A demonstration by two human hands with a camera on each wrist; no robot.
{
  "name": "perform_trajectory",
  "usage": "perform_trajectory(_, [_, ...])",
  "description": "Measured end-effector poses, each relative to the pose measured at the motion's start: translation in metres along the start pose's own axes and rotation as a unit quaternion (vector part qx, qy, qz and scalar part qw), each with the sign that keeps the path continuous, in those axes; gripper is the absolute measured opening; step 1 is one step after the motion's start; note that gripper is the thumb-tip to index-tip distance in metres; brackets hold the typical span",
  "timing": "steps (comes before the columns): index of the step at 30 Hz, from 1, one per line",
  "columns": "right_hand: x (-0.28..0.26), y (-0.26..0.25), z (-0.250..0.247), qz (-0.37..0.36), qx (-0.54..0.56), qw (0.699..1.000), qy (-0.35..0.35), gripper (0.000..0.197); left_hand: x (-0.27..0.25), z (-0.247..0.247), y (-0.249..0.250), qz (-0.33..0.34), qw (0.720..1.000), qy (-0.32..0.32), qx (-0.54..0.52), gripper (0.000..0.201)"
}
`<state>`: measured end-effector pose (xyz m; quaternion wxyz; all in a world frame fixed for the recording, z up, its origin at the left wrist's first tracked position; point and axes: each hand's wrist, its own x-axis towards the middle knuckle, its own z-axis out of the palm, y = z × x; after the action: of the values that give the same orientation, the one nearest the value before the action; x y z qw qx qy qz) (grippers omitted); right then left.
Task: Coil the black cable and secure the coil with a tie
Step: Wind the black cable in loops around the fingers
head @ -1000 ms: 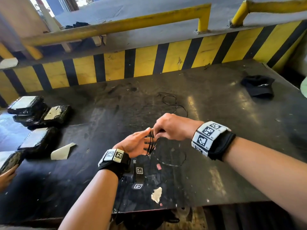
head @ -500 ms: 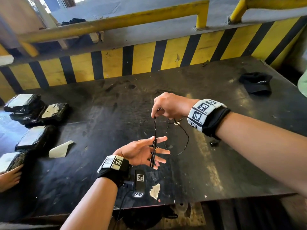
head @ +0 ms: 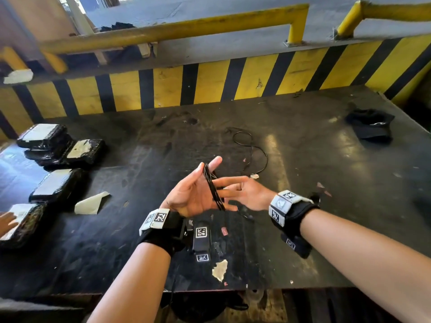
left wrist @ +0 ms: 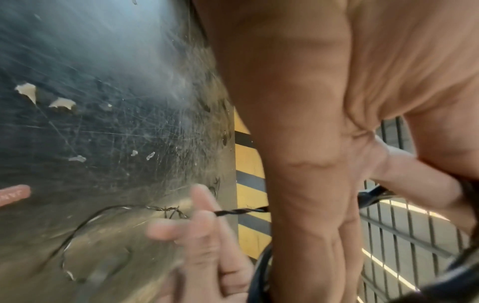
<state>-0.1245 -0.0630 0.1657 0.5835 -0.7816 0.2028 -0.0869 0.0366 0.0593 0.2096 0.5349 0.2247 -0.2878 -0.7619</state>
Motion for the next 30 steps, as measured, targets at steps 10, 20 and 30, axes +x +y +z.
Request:
perform_trajectory(10, [-0.011,-0.014,0.036,0.057,-0.286,0.952,-0.091,0.031,0.006,-0.04,0.011,0.037,0.986,0.141,0.084,0.051])
perform_trajectory(20, [-0.01,-0.078,0.011,-0.008,-0.493,0.868,-0.054,0.025,-0.003,-0.067,-0.002,-0.043,0.956,0.249,0.152,0.049])
perform_trajectory(30, [0.021,-0.113,-0.041,-0.035,-0.511,0.857,0.056,0.015,-0.005,-0.059,-0.022,-0.126,0.962,0.192,0.146,0.063])
